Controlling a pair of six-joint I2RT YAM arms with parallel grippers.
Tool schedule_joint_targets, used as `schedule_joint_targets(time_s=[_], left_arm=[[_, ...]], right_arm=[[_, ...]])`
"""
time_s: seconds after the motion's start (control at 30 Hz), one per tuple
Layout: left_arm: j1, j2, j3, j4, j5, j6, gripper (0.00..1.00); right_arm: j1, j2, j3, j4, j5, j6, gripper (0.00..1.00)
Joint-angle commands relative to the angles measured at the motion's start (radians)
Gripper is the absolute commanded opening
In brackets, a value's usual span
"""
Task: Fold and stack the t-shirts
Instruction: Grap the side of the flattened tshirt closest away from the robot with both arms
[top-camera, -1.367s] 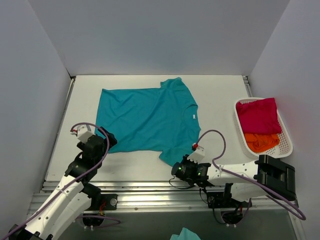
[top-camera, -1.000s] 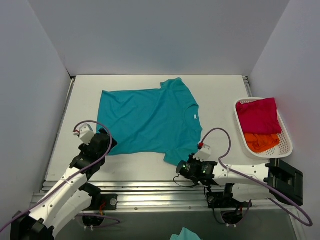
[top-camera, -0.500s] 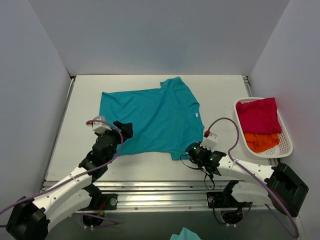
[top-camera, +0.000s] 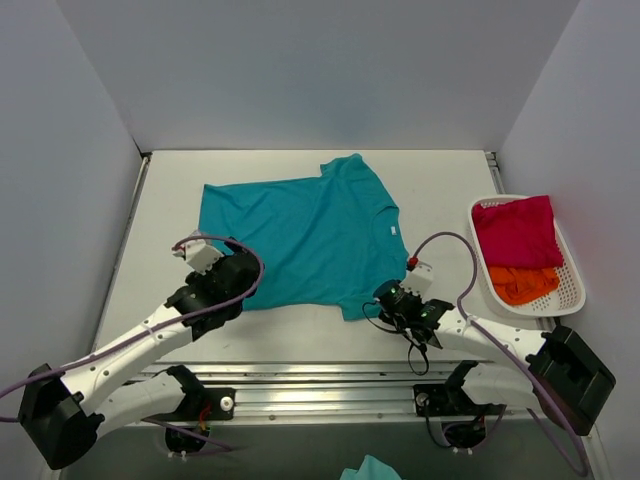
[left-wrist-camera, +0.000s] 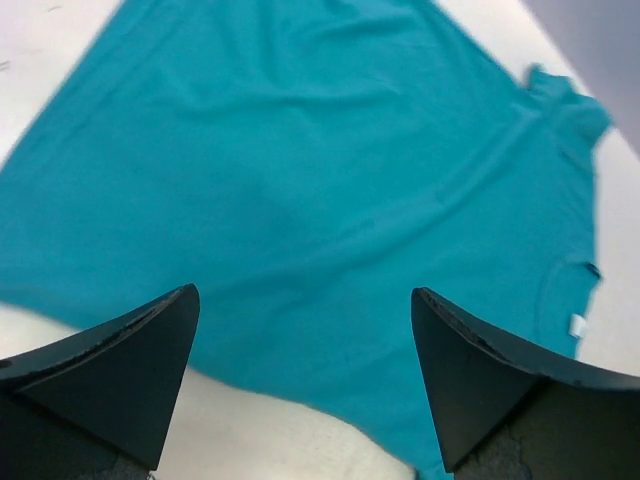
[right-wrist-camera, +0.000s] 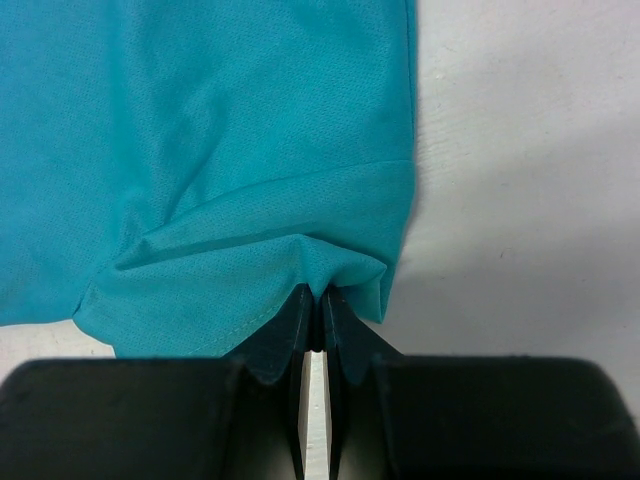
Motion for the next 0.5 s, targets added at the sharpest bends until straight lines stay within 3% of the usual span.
schedule_joint_targets(time_s=[0.0, 0.13, 0.23, 0.27, 0.3, 0.47], left_arm=[[-0.004, 0.054, 0.108, -0.656, -0.081, -0.44, 0.96], [0.046, 0.053, 0.104, -0.721, -0.036, -0.49, 0.95], [0.172, -0.002, 0.029, -0.531, 0.088, -0.303, 0.95], [0.271, -0.052, -0.043, -0.406, 0.198, -0.248, 0.98], [0.312, -0.077, -0.071, -0.374, 0.235, -0.194, 0.93], [0.401, -0.122, -0.111, -0.327, 0.281, -0.147, 0.92]], right_arm=[[-0.016, 0.012, 0.012, -0.007, 0.005, -0.019, 0.0], [-0.031, 0.006, 0.015, -0.01, 0.003, -0.02, 0.0], [-0.053, -0.005, 0.009, -0.003, -0.015, -0.03, 0.0], [-0.062, -0.008, 0.006, 0.001, -0.026, -0.034, 0.0], [-0.07, -0.008, 0.0, 0.012, -0.037, -0.046, 0.0], [-0.114, -0.009, -0.012, 0.024, -0.086, -0.066, 0.0]])
